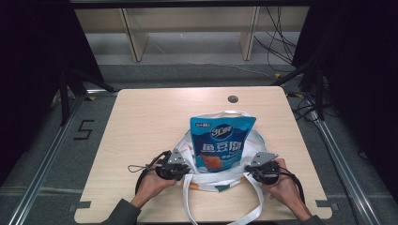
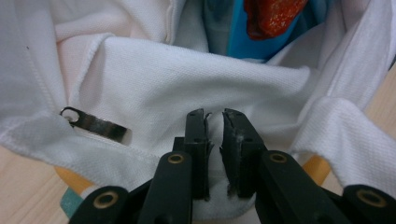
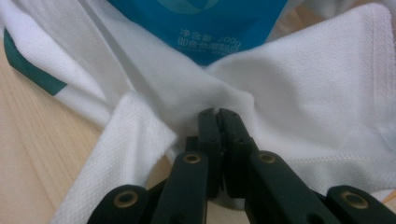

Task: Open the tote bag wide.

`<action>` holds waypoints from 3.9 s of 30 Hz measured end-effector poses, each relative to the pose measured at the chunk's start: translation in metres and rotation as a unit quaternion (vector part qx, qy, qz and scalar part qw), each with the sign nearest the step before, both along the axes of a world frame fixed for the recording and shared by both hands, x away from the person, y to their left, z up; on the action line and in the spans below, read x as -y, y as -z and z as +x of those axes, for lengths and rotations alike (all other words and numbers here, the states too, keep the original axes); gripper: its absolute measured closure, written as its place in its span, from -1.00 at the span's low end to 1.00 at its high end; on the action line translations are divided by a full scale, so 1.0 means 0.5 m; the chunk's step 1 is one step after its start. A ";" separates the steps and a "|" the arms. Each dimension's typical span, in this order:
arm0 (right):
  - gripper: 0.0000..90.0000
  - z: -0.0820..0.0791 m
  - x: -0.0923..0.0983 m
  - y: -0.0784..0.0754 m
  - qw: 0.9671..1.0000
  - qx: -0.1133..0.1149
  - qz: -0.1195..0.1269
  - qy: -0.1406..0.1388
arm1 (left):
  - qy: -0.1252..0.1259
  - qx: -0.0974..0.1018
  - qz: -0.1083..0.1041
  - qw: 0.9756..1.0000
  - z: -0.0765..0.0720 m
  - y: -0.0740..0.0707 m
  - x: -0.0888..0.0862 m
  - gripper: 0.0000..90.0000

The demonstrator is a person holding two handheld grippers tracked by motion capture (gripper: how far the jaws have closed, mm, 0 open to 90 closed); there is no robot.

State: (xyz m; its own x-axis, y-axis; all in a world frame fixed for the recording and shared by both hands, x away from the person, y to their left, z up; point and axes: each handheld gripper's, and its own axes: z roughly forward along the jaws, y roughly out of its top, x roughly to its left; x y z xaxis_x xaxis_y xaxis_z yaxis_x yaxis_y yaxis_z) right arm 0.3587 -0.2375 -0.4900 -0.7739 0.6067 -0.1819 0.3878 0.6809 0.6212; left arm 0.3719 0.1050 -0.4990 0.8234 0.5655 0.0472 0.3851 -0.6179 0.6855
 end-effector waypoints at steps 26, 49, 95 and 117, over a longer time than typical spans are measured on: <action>1.00 0.110 -0.017 0.025 0.999 0.010 0.013 0.037 | -0.054 0.027 0.005 0.998 0.120 0.009 -0.002 0.89; 0.96 0.150 -0.017 0.024 0.998 0.000 0.027 0.057 | -0.072 0.035 -0.004 0.997 0.150 0.012 -0.008 0.84; 0.07 0.122 0.044 -0.089 0.978 0.014 0.167 0.123 | -0.130 0.033 -0.113 0.984 0.114 -0.091 -0.092 -0.13; -0.04 0.108 0.064 -0.093 0.979 0.023 0.166 0.113 | -0.115 0.018 -0.125 0.985 0.034 -0.080 -0.093 -0.44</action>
